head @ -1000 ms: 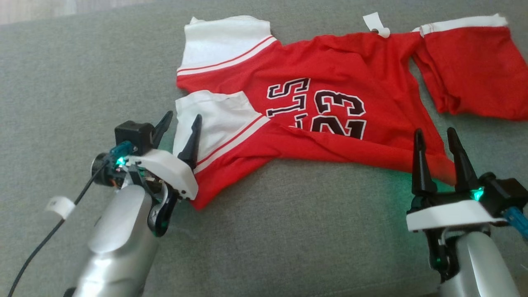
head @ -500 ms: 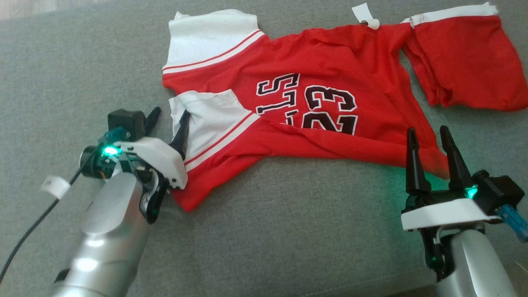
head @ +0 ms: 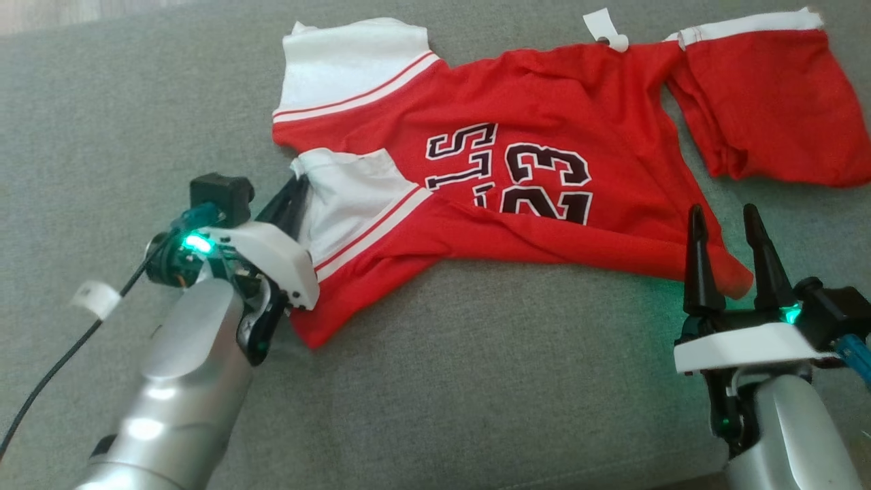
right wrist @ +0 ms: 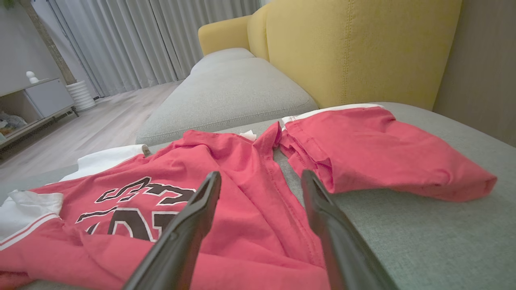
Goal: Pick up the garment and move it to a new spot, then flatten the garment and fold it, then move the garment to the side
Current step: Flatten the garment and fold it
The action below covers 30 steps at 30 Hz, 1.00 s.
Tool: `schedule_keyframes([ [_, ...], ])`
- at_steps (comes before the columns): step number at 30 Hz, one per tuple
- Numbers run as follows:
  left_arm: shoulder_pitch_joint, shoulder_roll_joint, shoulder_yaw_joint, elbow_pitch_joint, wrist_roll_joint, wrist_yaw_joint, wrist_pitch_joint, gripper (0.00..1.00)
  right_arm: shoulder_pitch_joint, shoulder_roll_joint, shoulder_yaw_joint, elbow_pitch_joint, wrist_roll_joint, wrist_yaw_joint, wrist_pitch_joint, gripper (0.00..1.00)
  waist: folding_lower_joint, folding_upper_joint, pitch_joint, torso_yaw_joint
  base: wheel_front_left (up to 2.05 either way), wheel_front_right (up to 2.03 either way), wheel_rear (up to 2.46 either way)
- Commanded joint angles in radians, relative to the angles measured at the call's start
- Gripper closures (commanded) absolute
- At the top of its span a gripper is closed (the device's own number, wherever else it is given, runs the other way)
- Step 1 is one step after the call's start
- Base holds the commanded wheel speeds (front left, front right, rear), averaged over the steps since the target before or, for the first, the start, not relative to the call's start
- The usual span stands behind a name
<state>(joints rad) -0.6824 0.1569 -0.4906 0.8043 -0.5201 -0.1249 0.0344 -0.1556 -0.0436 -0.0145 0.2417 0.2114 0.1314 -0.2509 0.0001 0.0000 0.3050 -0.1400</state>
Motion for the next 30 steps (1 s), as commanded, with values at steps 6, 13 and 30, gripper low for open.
schedule_keyframes([
  [6,-0.036,0.089,0.029,-0.062,-0.027,-0.006,-0.104,1.00,-0.017,-0.007,0.014,-0.010,0.006,-0.001,-0.011,0.00,-0.0001,0.0000,-0.032,0.019,0.00,0.00,0.00],
  [13,-0.088,0.153,0.030,-0.133,-0.032,-0.006,-0.181,1.00,-0.019,-0.007,0.018,0.005,0.016,-0.001,-0.011,0.00,-0.0001,0.0000,-0.052,0.027,0.00,0.00,0.00],
  [30,-0.288,0.236,-0.023,-0.383,0.112,-0.005,-0.292,1.00,-0.021,-0.007,0.032,0.025,0.035,-0.001,-0.011,0.00,-0.0001,0.0000,-0.092,0.058,0.00,0.00,0.00],
])
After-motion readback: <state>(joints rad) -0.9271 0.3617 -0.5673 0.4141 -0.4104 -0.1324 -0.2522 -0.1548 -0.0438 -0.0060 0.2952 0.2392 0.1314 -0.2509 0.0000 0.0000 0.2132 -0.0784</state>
